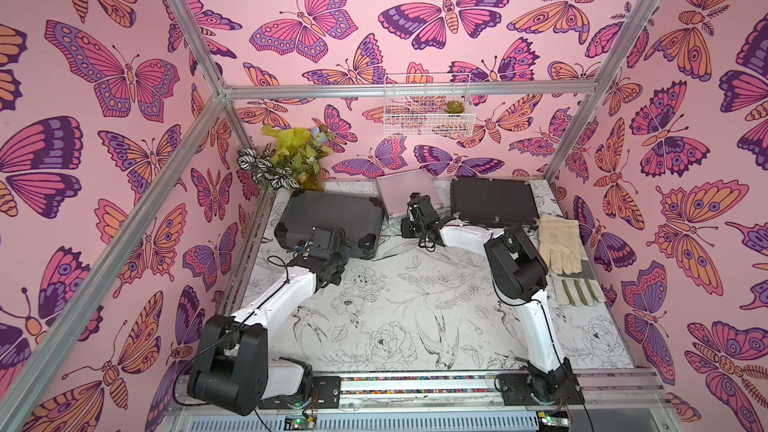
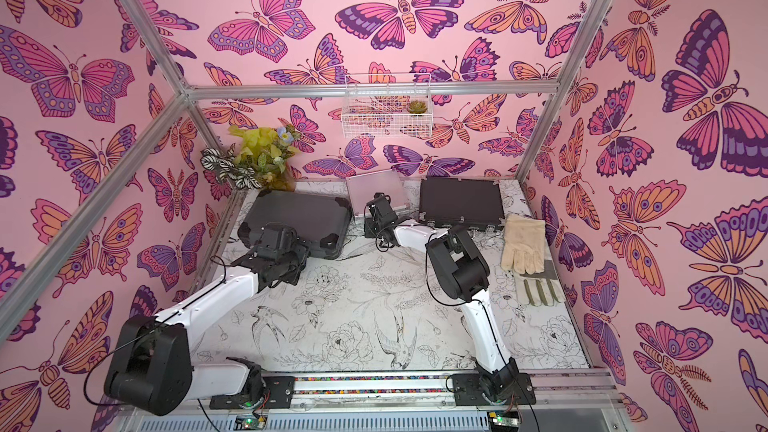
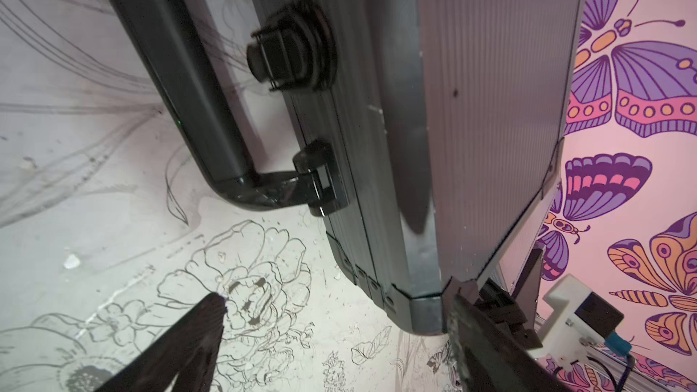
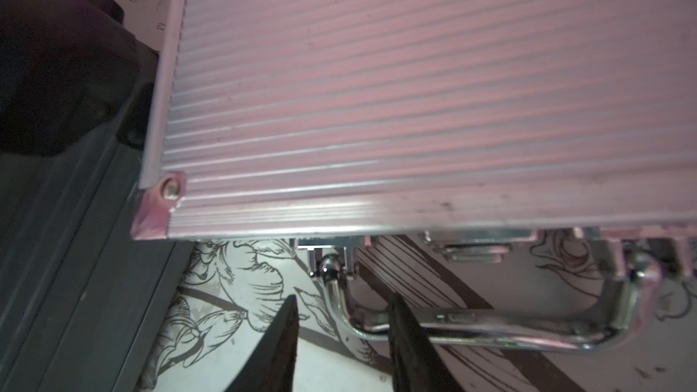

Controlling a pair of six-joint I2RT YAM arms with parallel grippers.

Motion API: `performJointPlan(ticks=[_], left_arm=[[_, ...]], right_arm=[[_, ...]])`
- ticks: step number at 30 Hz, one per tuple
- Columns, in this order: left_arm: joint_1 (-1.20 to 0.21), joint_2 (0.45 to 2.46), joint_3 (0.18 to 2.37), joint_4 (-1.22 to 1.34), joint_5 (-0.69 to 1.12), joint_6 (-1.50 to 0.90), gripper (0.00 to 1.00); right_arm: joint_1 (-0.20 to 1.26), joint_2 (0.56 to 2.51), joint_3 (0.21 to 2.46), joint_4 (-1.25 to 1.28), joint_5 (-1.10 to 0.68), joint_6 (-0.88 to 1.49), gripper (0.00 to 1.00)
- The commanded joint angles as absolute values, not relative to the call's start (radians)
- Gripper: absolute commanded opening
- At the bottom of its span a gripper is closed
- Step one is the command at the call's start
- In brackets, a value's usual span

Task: Close the poker set cases
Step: Move the poker set case to the corner of the board.

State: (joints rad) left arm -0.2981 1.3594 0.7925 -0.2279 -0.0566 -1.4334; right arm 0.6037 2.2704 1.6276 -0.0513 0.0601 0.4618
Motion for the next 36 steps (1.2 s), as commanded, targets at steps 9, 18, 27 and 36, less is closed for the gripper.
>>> performJointPlan(ticks=[9,18,27,36], left_arm=[[-0.367,1.627,0.895,-0.059,-0.175,-1.609,0.93],[-0.410,1.740,0.942,0.002,-0.250,-1.717,0.92],[-0.414,1.804,0.961,0.109,-0.281,-1.778,0.90],[-0.417,1.777,0.936,0.120,-0.241,-1.777,0.90]], right_arm=[[0.604,2.303,1.668,-0.051,0.064,0.442,0.41],[0.598,2.299,1.652,-0.059,0.051,0.453,0.41],[0.597,2.298,1.631,-0.037,0.027,0.489,0.41],[0.597,2.310,1.648,-0.047,0.029,0.496,0.42]])
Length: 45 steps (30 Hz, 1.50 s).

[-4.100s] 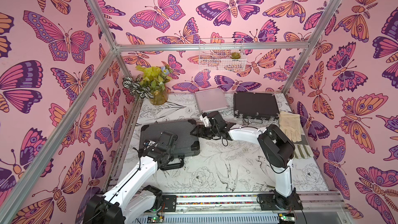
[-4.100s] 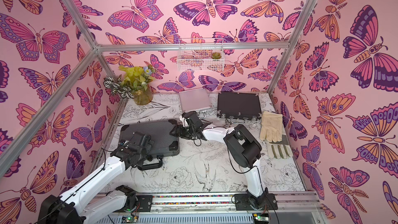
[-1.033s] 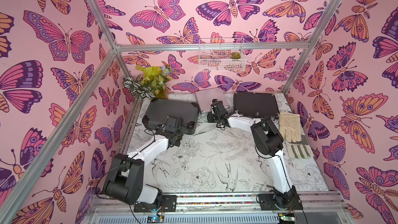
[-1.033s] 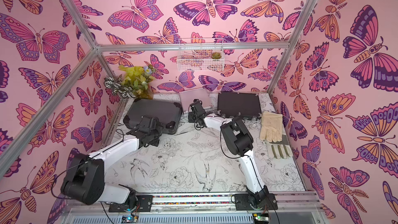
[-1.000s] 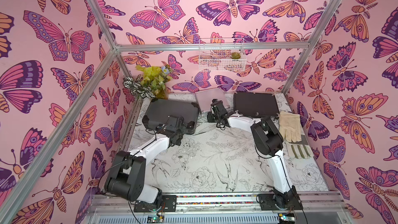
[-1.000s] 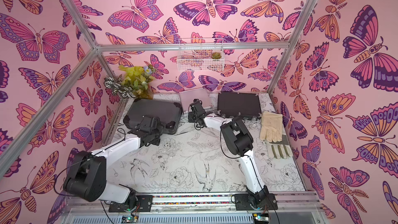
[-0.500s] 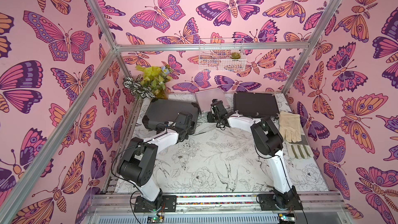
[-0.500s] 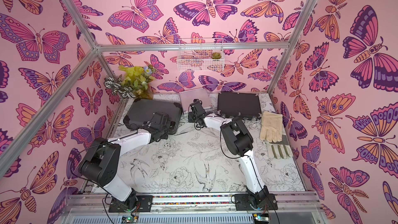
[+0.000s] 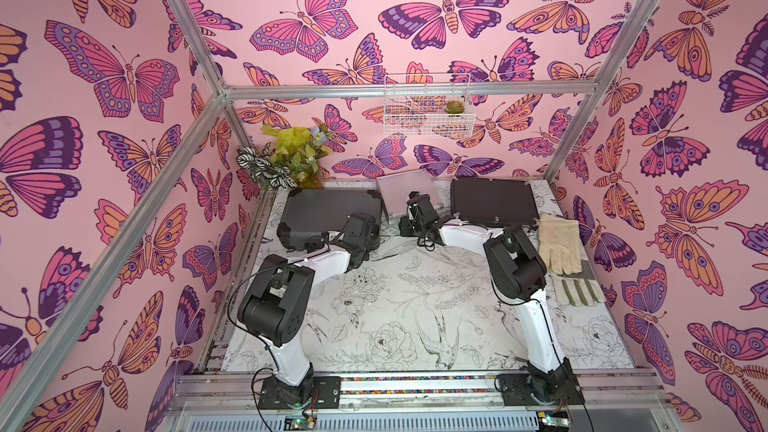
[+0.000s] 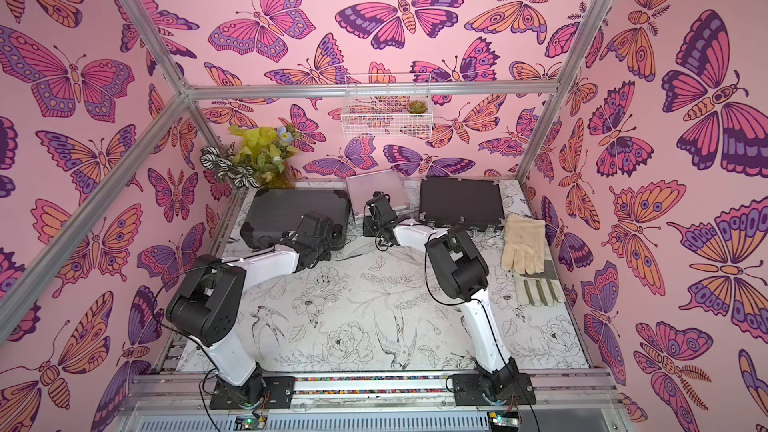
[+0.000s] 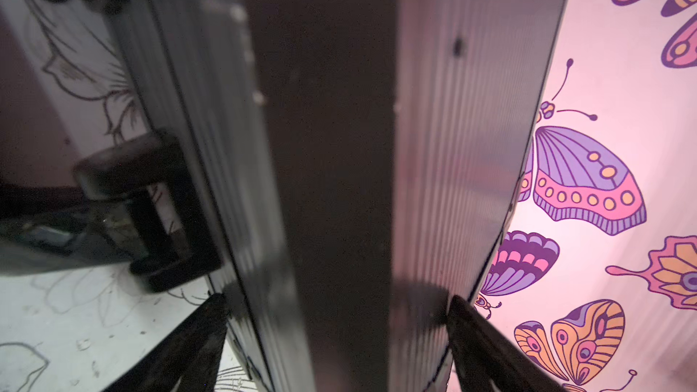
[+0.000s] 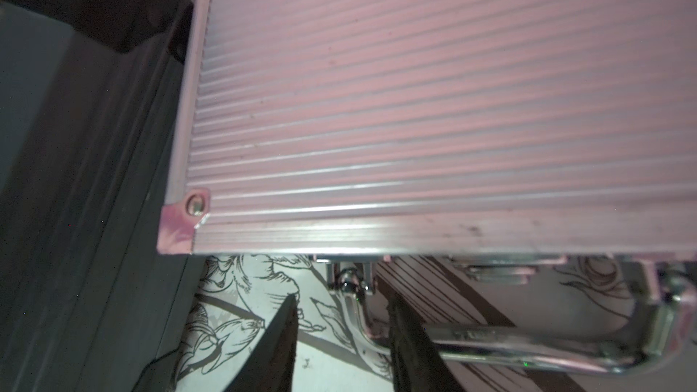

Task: Close the poker set cases
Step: Move the poker set case to the corner of the board, then adjust the poker set case at the center of the board.

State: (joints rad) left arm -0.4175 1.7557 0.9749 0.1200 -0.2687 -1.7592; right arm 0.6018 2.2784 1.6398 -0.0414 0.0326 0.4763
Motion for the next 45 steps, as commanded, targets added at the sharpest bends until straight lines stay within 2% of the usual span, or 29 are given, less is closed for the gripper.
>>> performJointPlan(ticks=[1,14,20,26,40,45], left_arm=[[-0.419,1.760,0.925,0.120,-0.236,-1.775,0.90],[-0.463,1.467,0.836,-0.097,-0.259,-1.660,0.90],[-0.465,1.398,0.818,-0.150,-0.272,-1.613,0.90],[-0.464,1.351,0.808,-0.174,-0.304,-1.586,0.91],[-0.457,1.327,0.857,-0.227,-0.301,-1.462,0.91],[-0.457,1.332,0.869,-0.233,-0.296,-1.440,0.91]], right_arm=[[0.598,2.312,1.654,-0.049,0.029,0.499,0.42],[0.600,2.342,1.672,-0.062,0.045,0.579,0.34],[0.609,2.332,1.635,-0.052,0.073,0.608,0.21],[0.618,2.286,1.536,0.014,0.078,0.673,0.13],[0.645,2.235,1.445,0.009,0.061,0.749,0.13],[0.670,2.200,1.381,0.018,0.089,0.842,0.13]])
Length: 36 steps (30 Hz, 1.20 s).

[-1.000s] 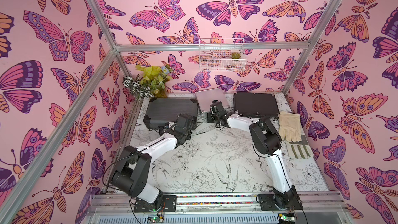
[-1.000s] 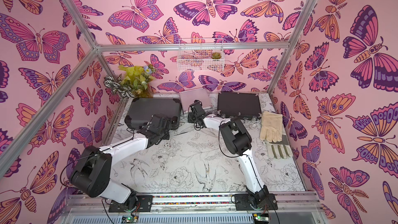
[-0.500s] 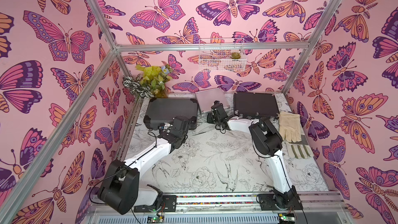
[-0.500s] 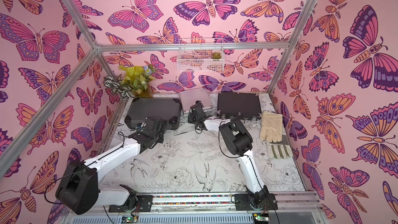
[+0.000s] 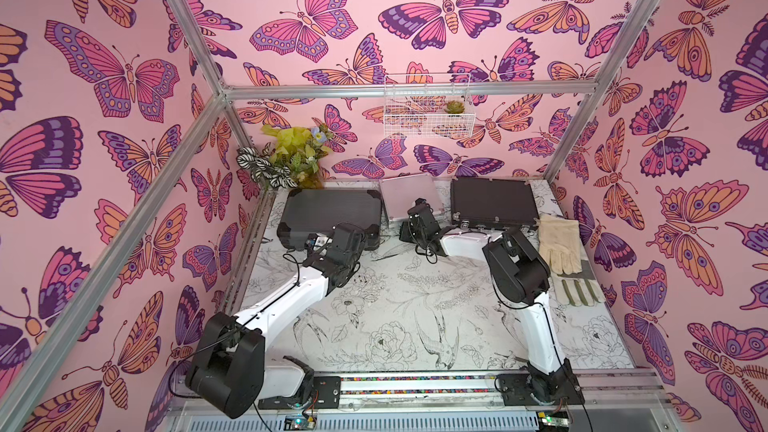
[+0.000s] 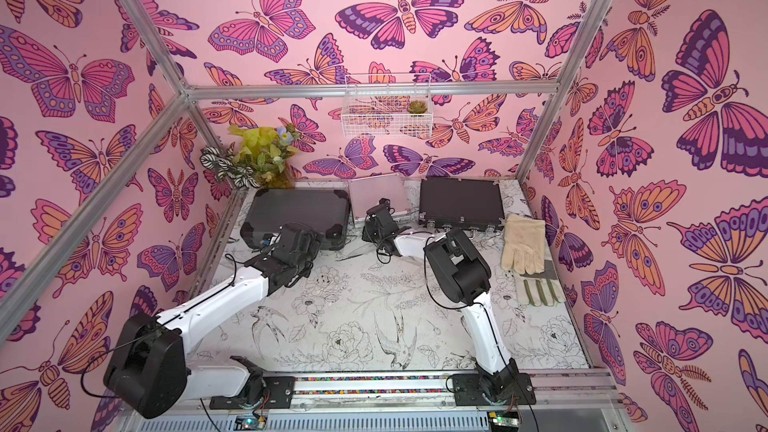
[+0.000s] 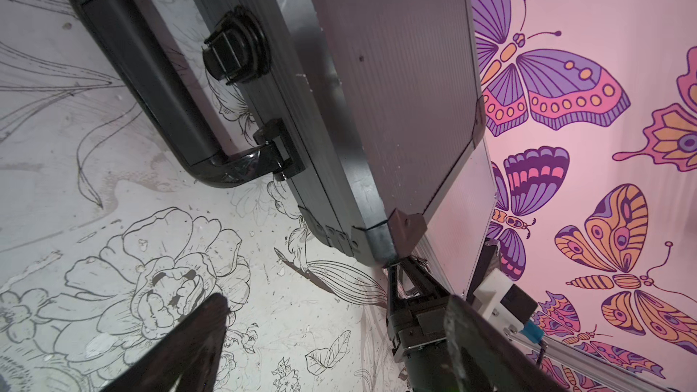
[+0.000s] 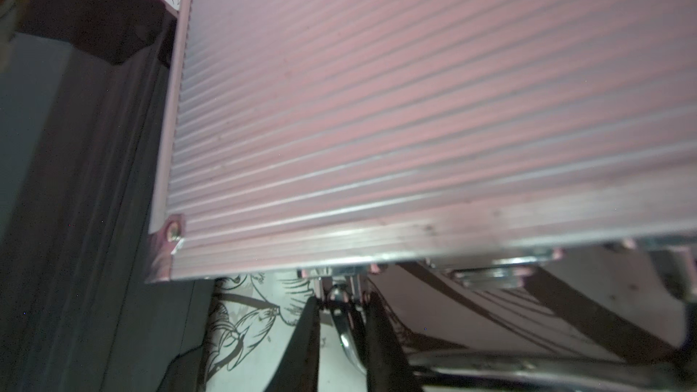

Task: Close the poker set cases
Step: Adjust the poker set case at the center of the board.

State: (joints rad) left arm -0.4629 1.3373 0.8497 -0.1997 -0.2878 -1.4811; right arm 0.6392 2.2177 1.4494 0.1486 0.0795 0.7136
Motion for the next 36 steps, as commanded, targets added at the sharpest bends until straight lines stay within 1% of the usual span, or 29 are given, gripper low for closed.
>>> performJointPlan(ticks=[1,3,7,10,13,18,21,25,27,30,36], left_arm=[[-0.457,1.330,0.871,-0.233,-0.299,-1.438,0.91],[-0.457,1.327,0.875,-0.233,-0.303,-1.431,0.91],[-0.457,1.327,0.883,-0.230,-0.301,-1.417,0.91],[-0.457,1.334,0.882,-0.229,-0.291,-1.422,0.91],[-0.457,1.325,0.879,-0.230,-0.287,-1.412,0.91],[-0.456,1.305,0.874,-0.230,-0.293,-1.398,0.92],[-0.456,1.309,0.879,-0.230,-0.289,-1.398,0.92],[-0.456,1.312,0.882,-0.230,-0.286,-1.394,0.92],[-0.456,1.318,0.885,-0.228,-0.284,-1.397,0.92],[-0.456,1.335,0.888,-0.223,-0.273,-1.397,0.92],[-0.456,1.341,0.882,-0.219,-0.277,-1.398,0.91]], right_arm=[[0.675,2.192,1.366,0.028,0.093,0.861,0.13],[0.686,2.174,1.334,0.049,0.111,0.892,0.14],[0.701,2.152,1.307,0.064,0.115,0.929,0.18],[0.703,2.153,1.305,0.081,0.081,0.948,0.28],[0.693,2.120,1.293,0.052,0.108,0.925,0.33],[0.621,2.038,1.246,0.009,0.113,0.843,0.34],[0.581,2.007,1.232,-0.023,0.123,0.740,0.34],[0.548,2.030,1.302,-0.127,0.096,0.541,0.35],[0.541,2.050,1.342,-0.150,0.077,0.479,0.35],[0.536,2.070,1.370,-0.141,0.082,0.458,0.35],[0.511,2.102,1.390,-0.106,0.090,0.510,0.35]])
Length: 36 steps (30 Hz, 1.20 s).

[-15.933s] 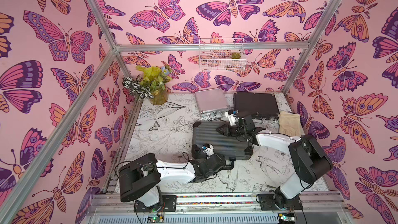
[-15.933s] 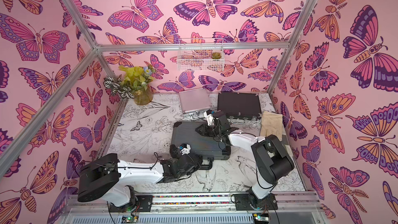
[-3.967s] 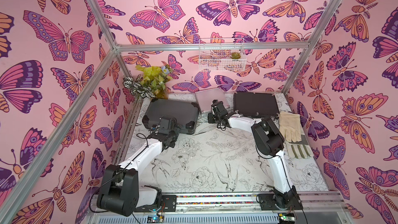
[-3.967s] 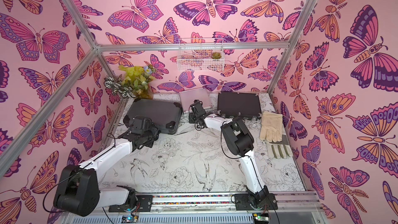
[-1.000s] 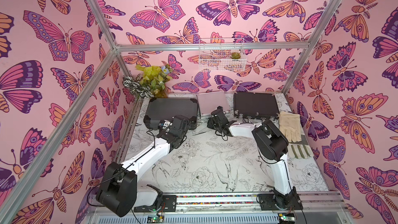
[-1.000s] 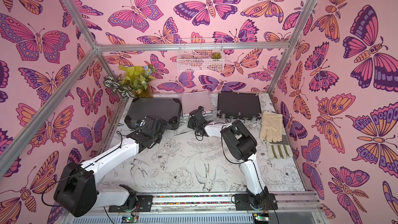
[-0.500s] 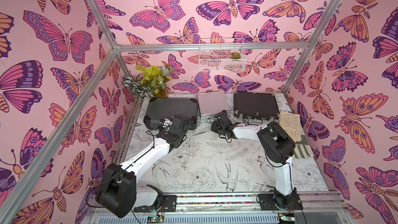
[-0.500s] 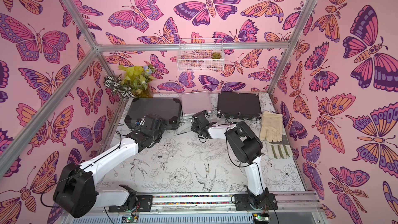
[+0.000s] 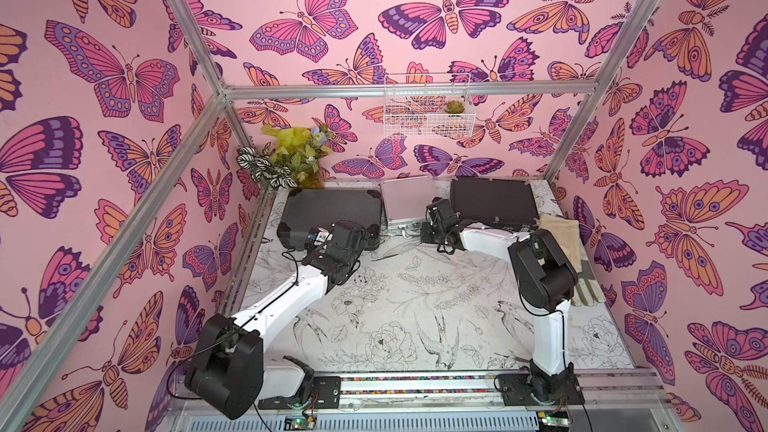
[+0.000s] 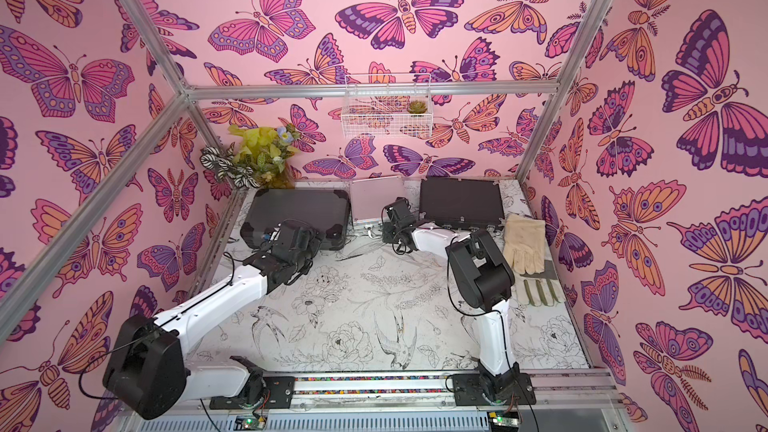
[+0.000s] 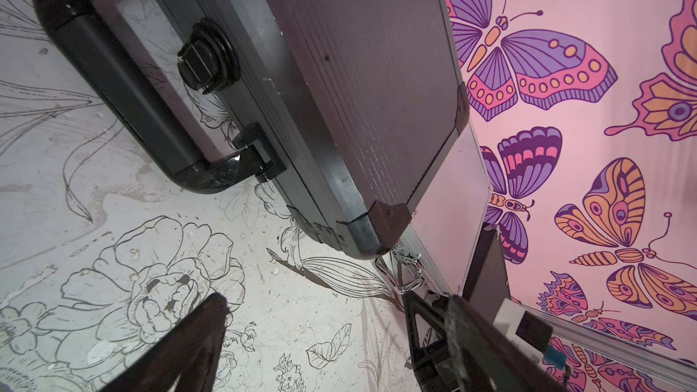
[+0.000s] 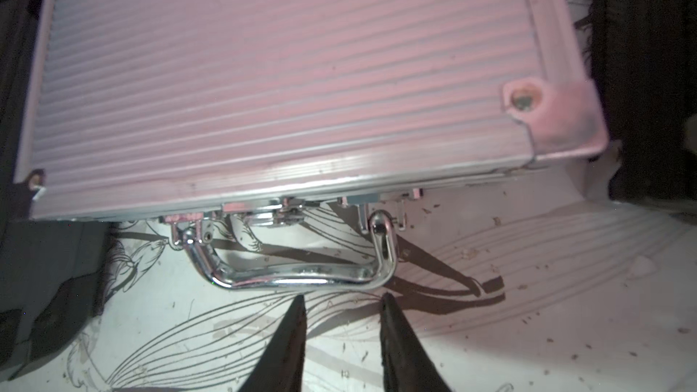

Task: Close the poker set cases
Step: Adjust the poker set case at the center of the board.

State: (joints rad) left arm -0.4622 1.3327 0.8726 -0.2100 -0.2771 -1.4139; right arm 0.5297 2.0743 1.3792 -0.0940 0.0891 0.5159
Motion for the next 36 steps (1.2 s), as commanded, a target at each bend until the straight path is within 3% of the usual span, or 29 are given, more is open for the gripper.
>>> performJointPlan(ticks=[1,20,27,36], left_arm=[[-0.456,1.339,0.881,-0.219,-0.281,-1.396,0.91],[-0.456,1.360,0.876,-0.194,-0.261,-1.405,0.91],[-0.453,1.322,0.850,-0.195,-0.290,-1.404,0.91],[-0.436,1.292,0.864,-0.216,-0.305,-1.380,0.91]], right_arm=[[0.506,2.107,1.389,-0.095,0.086,0.518,0.35],[0.478,2.219,1.462,-0.053,0.096,0.679,0.27],[0.478,2.178,1.314,0.067,0.131,0.770,0.19],[0.493,2.145,1.210,0.152,0.130,0.837,0.18]])
